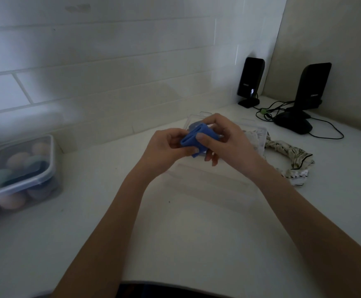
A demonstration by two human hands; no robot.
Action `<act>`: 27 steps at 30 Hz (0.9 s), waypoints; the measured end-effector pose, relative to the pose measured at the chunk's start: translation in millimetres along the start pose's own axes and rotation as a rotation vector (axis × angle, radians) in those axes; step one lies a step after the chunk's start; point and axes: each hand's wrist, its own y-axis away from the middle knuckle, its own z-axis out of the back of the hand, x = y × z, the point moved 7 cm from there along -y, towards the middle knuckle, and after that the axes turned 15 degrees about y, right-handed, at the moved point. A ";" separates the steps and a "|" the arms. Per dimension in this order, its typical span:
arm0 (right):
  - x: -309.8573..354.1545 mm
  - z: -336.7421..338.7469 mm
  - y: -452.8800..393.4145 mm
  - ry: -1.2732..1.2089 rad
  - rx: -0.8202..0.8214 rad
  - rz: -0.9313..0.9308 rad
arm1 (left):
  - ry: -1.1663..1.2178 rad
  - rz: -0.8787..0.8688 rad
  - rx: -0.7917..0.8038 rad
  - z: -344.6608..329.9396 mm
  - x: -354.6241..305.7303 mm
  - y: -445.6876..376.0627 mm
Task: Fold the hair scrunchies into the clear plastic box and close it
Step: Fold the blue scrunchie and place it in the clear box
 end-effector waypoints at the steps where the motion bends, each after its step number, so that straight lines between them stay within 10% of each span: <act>1: 0.0 0.7 -0.3 0.001 -0.004 0.003 | 0.001 -0.005 0.001 0.0 0.3 -0.4; 19: -9.5 -15.2 8.7 -0.233 0.373 -0.187 | 0.025 -0.104 0.062 3.4 -8.7 0.5; 27: -5.5 -15.5 8.0 -0.193 0.293 -0.251 | -0.111 -0.143 0.062 2.5 -9.4 0.8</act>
